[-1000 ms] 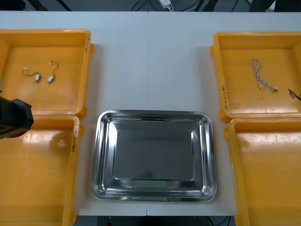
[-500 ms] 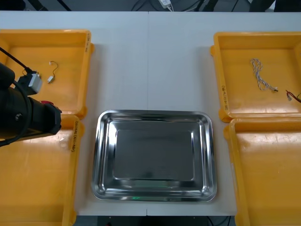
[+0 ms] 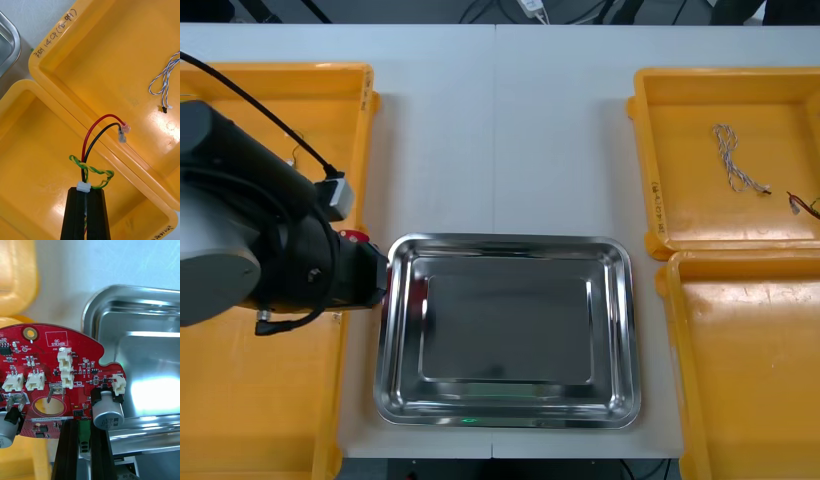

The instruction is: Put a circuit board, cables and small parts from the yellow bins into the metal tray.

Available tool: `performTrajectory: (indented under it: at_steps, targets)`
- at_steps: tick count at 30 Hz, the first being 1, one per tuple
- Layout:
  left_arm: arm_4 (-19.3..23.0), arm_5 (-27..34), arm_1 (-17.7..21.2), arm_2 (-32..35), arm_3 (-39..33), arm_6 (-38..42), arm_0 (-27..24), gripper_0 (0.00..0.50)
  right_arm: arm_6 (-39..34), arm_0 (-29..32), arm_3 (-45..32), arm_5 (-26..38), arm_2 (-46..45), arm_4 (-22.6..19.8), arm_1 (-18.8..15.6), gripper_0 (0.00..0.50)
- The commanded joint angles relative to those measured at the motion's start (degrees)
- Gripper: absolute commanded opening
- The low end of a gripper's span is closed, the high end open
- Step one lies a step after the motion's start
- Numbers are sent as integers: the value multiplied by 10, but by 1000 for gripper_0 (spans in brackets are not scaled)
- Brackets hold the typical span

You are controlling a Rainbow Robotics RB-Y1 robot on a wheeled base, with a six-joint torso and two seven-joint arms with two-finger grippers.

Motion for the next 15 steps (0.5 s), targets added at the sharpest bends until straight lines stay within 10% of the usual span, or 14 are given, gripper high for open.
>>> performTrajectory:
  at_steps: [1,15]
  targets:
    - [-31,4,-34,-46,-20,93,-28,0,-21,-16,0,3,-15,-5,-17,0]
    - [-126,4,-101,-170,-24,172,-30,0,-21,-16,0,3,-15,-5,-17,0]
